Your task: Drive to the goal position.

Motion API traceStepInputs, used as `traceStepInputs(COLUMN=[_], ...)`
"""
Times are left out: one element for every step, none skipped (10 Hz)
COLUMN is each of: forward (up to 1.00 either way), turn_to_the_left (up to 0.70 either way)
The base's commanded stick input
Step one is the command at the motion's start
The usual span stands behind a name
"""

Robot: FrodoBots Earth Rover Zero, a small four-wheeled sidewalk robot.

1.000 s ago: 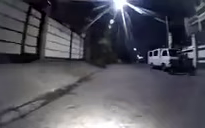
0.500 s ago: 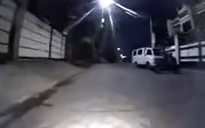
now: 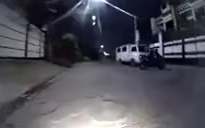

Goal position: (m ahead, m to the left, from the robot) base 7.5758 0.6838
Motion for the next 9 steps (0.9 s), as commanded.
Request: traceStepInputs(forward=[0.99, 0.99, 0.99, 0.98, 0.98, 0.98, 0.98, 0.98, 0.98], turn_to_the_left=[0.05, 0.05, 0.05, 0.05, 0.05, 0.05, 0.05, 0.05, 0.05])
